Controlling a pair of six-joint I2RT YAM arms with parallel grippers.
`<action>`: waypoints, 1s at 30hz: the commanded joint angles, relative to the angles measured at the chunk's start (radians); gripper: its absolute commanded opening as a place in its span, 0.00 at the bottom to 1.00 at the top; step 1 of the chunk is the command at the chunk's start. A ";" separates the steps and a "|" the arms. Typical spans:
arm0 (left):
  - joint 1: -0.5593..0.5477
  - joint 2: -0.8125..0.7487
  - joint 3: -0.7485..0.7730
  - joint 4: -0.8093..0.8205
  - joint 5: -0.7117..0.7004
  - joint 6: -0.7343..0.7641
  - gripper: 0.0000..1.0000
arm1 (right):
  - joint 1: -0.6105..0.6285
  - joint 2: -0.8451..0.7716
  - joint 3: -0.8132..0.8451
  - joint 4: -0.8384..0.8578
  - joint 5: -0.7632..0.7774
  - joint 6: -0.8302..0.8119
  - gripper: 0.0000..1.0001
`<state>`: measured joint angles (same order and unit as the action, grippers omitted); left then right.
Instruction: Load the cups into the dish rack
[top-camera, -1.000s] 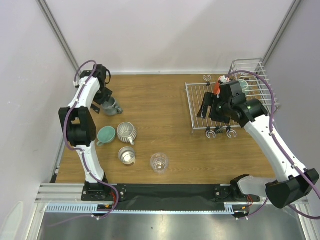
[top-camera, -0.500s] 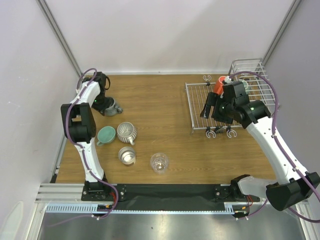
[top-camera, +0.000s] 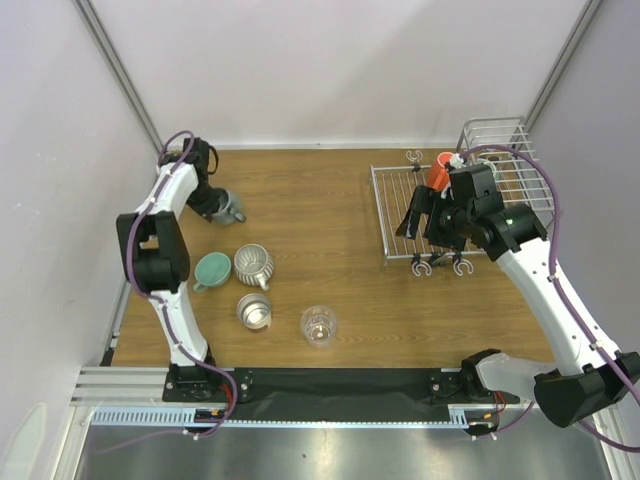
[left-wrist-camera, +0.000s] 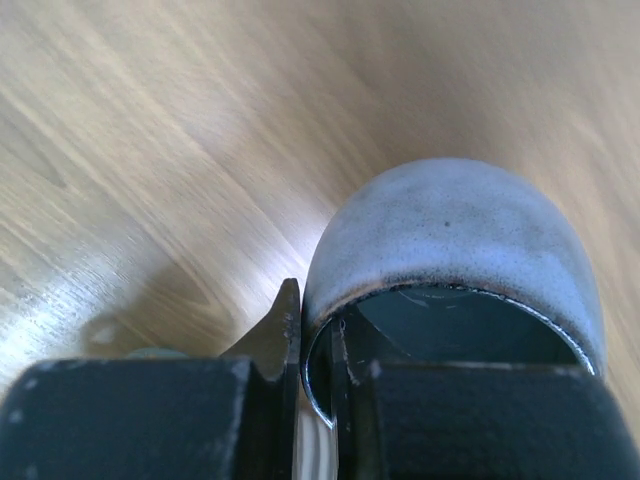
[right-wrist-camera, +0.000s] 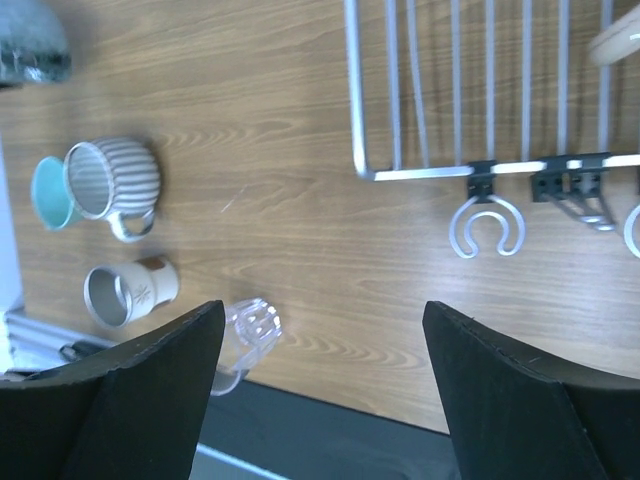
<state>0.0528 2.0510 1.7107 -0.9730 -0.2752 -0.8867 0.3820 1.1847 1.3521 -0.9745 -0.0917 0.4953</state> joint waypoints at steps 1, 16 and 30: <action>-0.053 -0.273 0.014 0.155 0.091 0.153 0.00 | -0.006 -0.022 0.035 0.007 -0.086 -0.020 0.88; -0.543 -0.778 -0.599 1.194 0.729 -0.239 0.00 | -0.017 -0.175 -0.089 0.438 -0.660 0.118 0.98; -0.717 -0.605 -0.435 1.444 0.780 -0.397 0.00 | -0.014 -0.272 -0.185 0.652 -0.753 0.336 0.99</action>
<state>-0.6395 1.4551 1.1847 0.2497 0.4824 -1.1870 0.3691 0.9382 1.1595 -0.3840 -0.8204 0.7864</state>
